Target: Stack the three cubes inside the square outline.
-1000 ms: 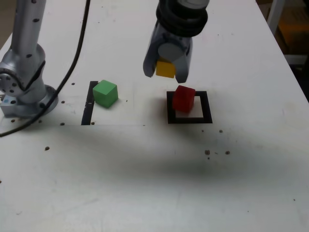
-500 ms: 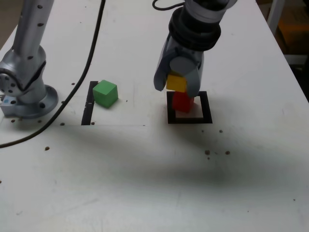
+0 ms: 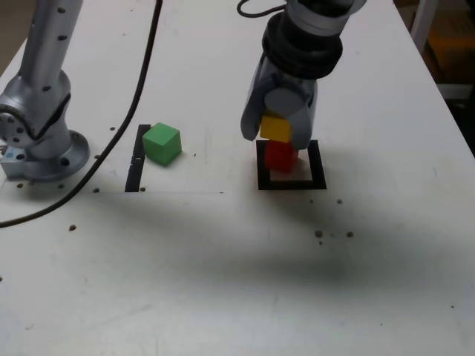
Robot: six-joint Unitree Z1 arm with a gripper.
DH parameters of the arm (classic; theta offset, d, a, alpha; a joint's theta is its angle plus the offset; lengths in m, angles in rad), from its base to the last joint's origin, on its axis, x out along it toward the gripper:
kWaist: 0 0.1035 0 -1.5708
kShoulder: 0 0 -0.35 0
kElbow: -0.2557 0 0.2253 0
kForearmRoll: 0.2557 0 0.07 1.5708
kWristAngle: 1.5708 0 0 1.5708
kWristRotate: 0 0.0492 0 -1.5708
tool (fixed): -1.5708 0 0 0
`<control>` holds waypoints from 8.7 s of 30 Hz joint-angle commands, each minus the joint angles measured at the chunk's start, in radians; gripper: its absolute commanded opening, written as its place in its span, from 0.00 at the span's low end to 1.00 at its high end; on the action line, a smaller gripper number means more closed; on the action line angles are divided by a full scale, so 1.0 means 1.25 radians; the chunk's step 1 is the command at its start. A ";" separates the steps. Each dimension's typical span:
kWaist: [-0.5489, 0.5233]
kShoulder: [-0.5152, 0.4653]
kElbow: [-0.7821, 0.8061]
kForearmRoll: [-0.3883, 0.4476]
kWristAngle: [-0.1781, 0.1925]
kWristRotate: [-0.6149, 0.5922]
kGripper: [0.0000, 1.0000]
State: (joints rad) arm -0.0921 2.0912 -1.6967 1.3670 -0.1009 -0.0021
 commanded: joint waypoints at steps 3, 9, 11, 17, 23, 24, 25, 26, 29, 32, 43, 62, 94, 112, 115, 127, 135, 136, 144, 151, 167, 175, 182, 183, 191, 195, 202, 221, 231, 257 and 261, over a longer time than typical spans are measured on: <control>-0.001 0.001 0.007 -0.010 -0.001 0.002 0.21; -0.001 0.004 0.030 -0.046 -0.010 0.003 0.21; 0.000 0.006 0.034 -0.058 -0.014 0.003 0.21; 0.000 0.008 0.036 -0.066 -0.007 0.000 0.25; 0.000 0.014 0.034 -0.061 -0.006 -0.001 0.52; 0.000 0.015 0.033 -0.059 -0.007 0.000 0.59; 0.000 0.016 0.031 -0.055 -0.008 0.000 0.67; 0.000 0.016 0.029 -0.050 -0.009 0.000 0.74; 0.000 0.014 0.020 -0.026 -0.011 -0.001 0.93; 0.000 0.003 0.011 0.006 -0.010 0.003 1.00; 0.068 -0.323 0.149 0.096 0.031 0.021 1.00; 0.011 -0.494 0.656 -0.244 0.025 0.115 1.00; -0.080 -0.216 0.641 -0.340 0.055 0.180 0.52; -0.033 -0.365 0.580 -0.218 0.063 0.118 0.07; -0.018 -0.393 0.465 -0.087 0.078 0.088 0.07; -0.019 -0.249 -0.062 0.201 0.078 -0.020 0.07; -0.022 -0.165 -0.145 0.216 0.068 -0.066 0.07; -0.022 -0.163 -0.147 0.217 0.067 -0.072 0.07; -0.029 -0.149 -0.135 0.217 0.042 -0.126 0.07; -0.040 -0.113 -0.129 0.217 0.014 -0.141 0.07; -0.064 0.002 -0.184 0.212 0.018 -0.136 0.07; -0.055 0.006 -0.188 0.212 0.043 -0.137 0.07; -0.054 0.011 -0.181 0.211 0.040 -0.140 0.08; -0.053 0.012 -0.180 0.211 0.037 -0.140 0.08; -0.049 0.019 -0.174 0.211 0.041 -0.146 0.11; -0.049 0.024 -0.166 0.211 0.046 -0.158 0.15; -0.044 0.044 -0.161 0.207 0.042 -0.162 0.37; -0.044 0.029 -0.145 0.180 0.032 -0.161 0.91; -0.044 -0.059 -0.119 0.173 0.048 -0.169 0.98; -0.043 -0.483 0.719 -0.256 -0.014 -0.161 0.99; -0.051 -0.473 0.717 -0.250 0.006 -0.162 0.99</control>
State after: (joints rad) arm -0.1529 1.4942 -0.8244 1.0498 -0.0990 -0.2038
